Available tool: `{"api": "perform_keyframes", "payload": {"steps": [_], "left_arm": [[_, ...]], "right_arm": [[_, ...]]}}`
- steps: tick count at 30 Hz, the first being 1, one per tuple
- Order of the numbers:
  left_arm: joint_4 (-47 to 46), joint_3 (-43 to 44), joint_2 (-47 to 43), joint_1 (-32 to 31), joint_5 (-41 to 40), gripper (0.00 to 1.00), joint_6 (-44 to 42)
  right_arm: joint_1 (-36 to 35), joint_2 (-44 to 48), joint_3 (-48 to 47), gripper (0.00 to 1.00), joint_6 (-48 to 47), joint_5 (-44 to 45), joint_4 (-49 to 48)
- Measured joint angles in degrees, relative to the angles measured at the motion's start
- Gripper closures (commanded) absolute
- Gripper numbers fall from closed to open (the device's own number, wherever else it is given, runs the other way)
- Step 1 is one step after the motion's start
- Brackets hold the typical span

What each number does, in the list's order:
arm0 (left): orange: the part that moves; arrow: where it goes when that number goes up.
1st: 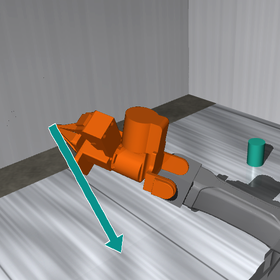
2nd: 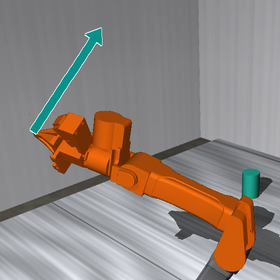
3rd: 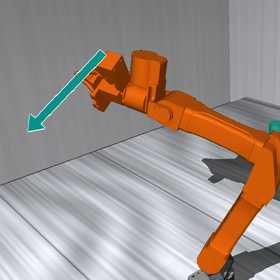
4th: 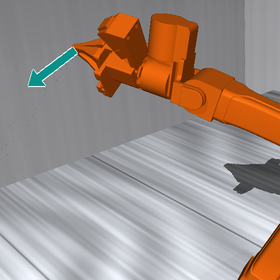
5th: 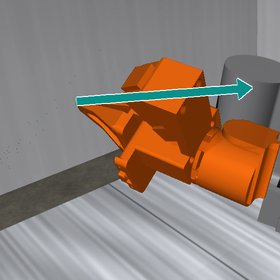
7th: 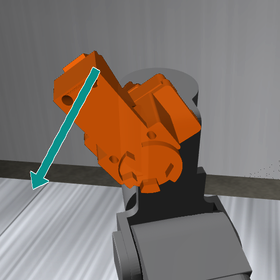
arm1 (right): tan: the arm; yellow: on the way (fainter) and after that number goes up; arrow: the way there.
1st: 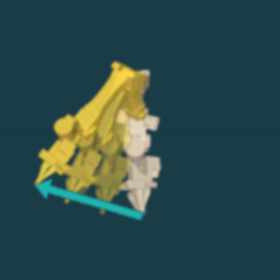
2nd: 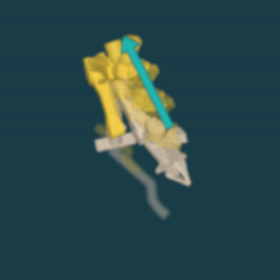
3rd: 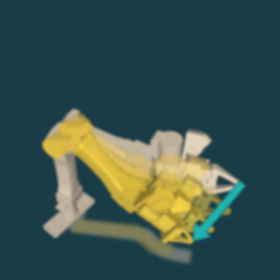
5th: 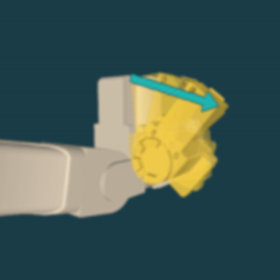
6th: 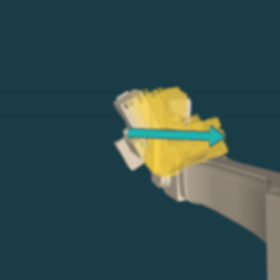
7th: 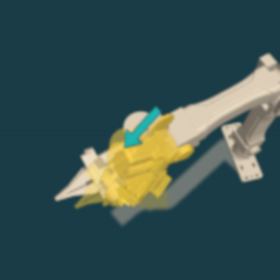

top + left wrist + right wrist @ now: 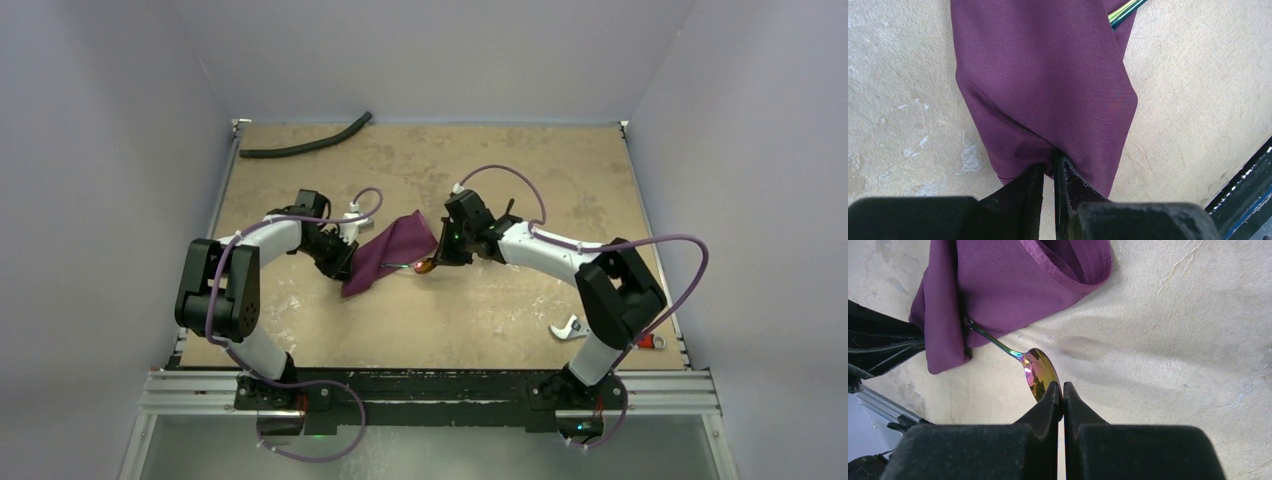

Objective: Fold the napkin into a case and place the utensils inside
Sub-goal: Insert the spoon into the folded napkin.

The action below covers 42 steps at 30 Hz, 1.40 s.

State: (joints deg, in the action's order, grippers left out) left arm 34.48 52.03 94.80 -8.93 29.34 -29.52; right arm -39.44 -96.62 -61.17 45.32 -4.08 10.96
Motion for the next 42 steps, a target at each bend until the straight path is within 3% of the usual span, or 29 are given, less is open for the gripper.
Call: {"api": "perform_keyframes", "payload": {"steps": [15, 29, 42], "left_arm": [[-1.14, -0.17, -2.6, -0.52, -7.43, 0.89, -1.18], [1.27, 1.44, -5.22, -0.52, -7.78, 0.86, -1.03], [2.78, 3.48, -6.05, -0.09, -7.28, 0.86, -1.44]], "right_arm": [[1.16, 6.62, 1.09, 1.0, -5.42, 1.09, 2.91], [2.05, 6.69, 2.1, 1.0, -10.49, -5.16, -1.4], [2.05, -0.61, 2.08, 1.0, -11.52, -7.96, -7.78]]}}
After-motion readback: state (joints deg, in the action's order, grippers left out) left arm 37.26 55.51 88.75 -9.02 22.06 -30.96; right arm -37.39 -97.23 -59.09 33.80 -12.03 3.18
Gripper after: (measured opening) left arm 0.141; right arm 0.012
